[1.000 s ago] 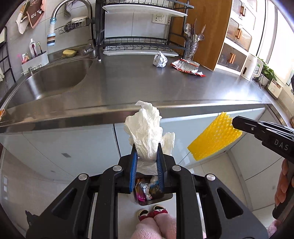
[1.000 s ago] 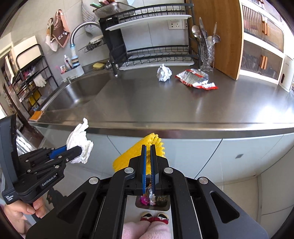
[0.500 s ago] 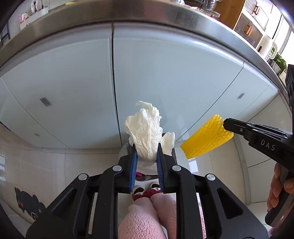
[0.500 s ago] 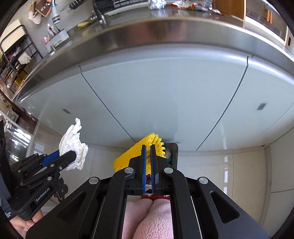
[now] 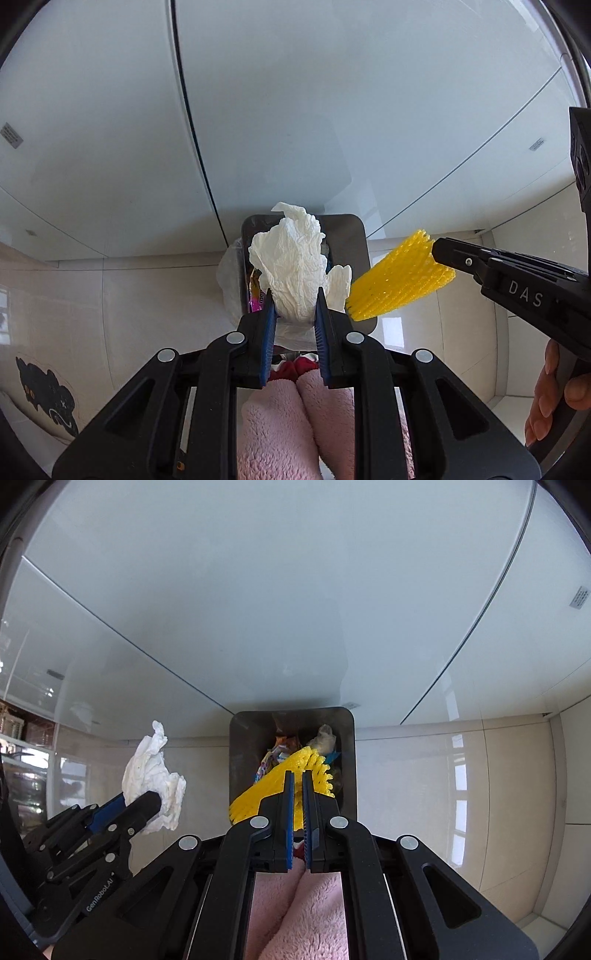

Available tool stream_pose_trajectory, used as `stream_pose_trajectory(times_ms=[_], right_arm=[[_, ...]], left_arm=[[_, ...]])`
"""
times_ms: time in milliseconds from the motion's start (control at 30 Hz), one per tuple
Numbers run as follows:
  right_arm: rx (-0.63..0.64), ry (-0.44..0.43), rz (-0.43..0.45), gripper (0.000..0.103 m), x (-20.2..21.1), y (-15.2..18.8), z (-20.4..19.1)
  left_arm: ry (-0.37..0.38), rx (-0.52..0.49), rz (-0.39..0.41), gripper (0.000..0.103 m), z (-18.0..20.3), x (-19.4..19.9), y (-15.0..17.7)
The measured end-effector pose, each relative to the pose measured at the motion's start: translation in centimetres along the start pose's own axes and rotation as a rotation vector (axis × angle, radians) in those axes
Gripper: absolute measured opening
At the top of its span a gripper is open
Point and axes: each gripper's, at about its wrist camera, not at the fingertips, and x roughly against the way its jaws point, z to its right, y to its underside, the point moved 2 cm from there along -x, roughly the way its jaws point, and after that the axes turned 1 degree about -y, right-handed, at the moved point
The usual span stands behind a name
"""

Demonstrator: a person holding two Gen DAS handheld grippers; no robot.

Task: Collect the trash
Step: 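Carry tissue and foam net down over the bin and open both tools, then raise both tools toward the crumpled foil and red chip bag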

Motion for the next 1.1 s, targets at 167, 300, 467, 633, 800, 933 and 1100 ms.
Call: stream_pose_trajectory(times_ms=[167,300,467,633,800,933,1100], right_arm=[[-0.002,0.024,-0.045,0.005,-3.2,-0.6,0.2],[-0.019,0.023,-0.071,0.005,-5.3,-1.3,0.4],[-0.033,0.012,-0.09,0.006,-6.3,-1.7,0.8],[-0.055,-0.015,-0.119,0.009,-7.6,-2.1,0.6],[-0.077,-0.019,-0.145,0.046,-8.1,-1.8,1.0],[-0.096,-0.02,-0.115,0.068,-7.5,-1.9,1.2],[-0.062,-0.005,-0.098,0.09,-5.6,-1.8,0.4]], left_arm=[[-0.006,0.001,-0.059,0.018,0.2,-3.7,-0.6],[-0.01,0.003,-0.088,0.018,0.0,-5.6,-0.9],[-0.002,-0.008,-0.105,0.023,-0.2,-6.8,-1.9],[0.008,0.006,-0.123,0.039,-0.4,-6.9,-1.9],[-0.004,-0.012,-0.102,0.051,-0.7,-6.2,-1.6],[-0.005,-0.012,-0.086,0.062,-0.4,-5.1,-1.3],[0.005,0.005,-0.047,0.077,-0.6,-2.4,-1.3]])
